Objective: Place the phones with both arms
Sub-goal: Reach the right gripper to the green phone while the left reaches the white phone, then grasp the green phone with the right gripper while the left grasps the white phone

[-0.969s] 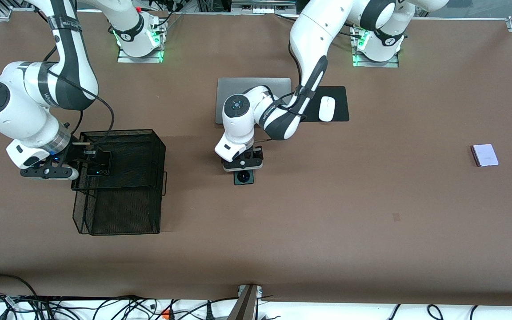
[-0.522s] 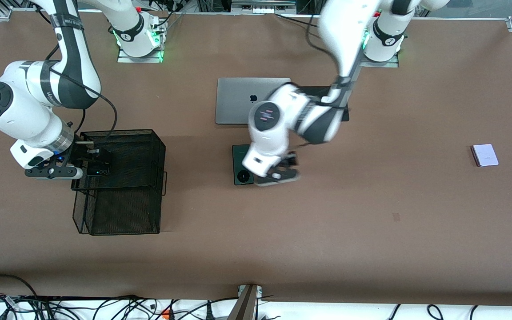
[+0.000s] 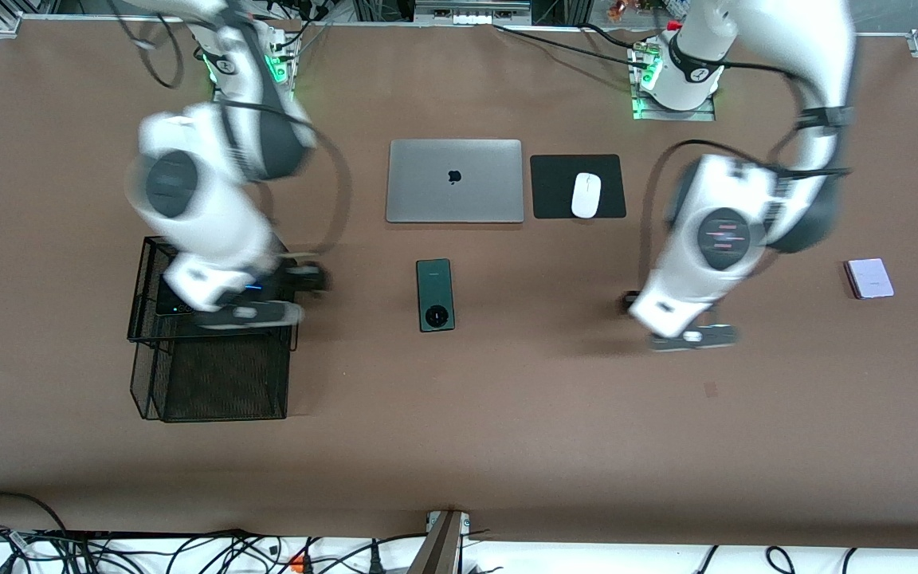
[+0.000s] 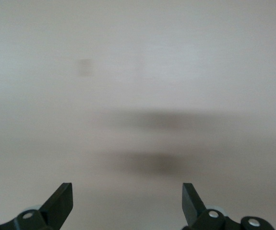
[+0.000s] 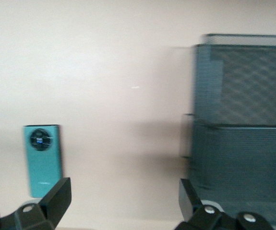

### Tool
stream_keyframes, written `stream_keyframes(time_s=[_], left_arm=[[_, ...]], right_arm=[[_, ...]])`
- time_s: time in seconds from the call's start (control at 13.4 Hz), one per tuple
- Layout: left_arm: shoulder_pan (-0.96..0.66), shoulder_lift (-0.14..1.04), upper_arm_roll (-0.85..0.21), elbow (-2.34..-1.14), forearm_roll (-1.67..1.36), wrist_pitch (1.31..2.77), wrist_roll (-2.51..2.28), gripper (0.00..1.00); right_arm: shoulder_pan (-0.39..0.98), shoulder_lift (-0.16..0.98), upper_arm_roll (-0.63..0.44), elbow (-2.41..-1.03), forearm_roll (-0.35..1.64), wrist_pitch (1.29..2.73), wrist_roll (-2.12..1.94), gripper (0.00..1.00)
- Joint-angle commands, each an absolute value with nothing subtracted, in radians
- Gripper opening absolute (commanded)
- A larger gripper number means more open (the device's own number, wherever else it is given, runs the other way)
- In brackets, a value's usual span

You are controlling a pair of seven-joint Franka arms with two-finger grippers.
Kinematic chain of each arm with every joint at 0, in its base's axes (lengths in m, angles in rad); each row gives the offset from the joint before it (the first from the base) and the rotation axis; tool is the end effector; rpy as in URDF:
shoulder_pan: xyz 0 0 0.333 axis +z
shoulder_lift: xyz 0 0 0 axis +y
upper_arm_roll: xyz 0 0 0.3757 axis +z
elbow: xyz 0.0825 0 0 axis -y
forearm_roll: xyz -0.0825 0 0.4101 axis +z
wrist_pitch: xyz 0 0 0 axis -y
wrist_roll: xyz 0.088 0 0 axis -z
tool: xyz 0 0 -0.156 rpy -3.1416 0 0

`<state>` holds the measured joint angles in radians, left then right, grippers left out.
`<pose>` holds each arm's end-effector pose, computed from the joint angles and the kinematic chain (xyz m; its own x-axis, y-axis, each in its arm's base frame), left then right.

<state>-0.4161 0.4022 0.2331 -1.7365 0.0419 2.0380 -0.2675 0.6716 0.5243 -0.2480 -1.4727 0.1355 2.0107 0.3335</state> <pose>0.6719 -0.1331 0.3385 0.9970 0.0540 -0.0559 0.0454 -0.9883 -0.1457 0.6711 0.3507 0.3766 0.9973 0.0678 0.0284 0.0682 -0.9976 -0.0109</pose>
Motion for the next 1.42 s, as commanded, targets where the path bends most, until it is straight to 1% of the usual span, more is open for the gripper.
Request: stream_keyframes(time_s=[0.0,0.22,0.52,0.75,0.89,1.12,1.34], left_arm=[[-0.26,0.308,0.209,-1.867,0.084,2.127,-0.065,1.0],[-0.106,0.307,0.209,-1.933,0.084,2.265,0.047,1.0],[0.073,0.314,0.207,-1.947,0.083,2.301,0.237,1.0],[0.204,0.342,0.201,-1.968,0.069,2.4,0.425,1.0],[0.254,0.365,0.201,-1.979,0.069,2.434,0.454,1.0],[0.308,0.397,0.195,-2.025,0.038,2.548,0.477,1.0],[0.366,0.417,0.187,-2.065,0.037,2.617,0.48,1.0]], right_arm=[[0.657,0.728,-0.155,-1.283,0.149,2.05,0.406,0.99],[0.667,0.828,-0.095,-1.284,0.147,2.193,0.405,0.99],[0.707,0.9,-0.091,-1.284,0.149,2.25,0.411,0.99],[0.713,0.908,-0.083,-1.285,0.15,2.253,0.423,0.99],[0.715,0.911,-0.077,-1.287,0.15,2.253,0.426,0.99],[0.729,0.911,-0.075,-1.305,0.15,2.253,0.428,0.99],[0.742,0.91,-0.075,-1.331,0.149,2.253,0.426,0.99]])
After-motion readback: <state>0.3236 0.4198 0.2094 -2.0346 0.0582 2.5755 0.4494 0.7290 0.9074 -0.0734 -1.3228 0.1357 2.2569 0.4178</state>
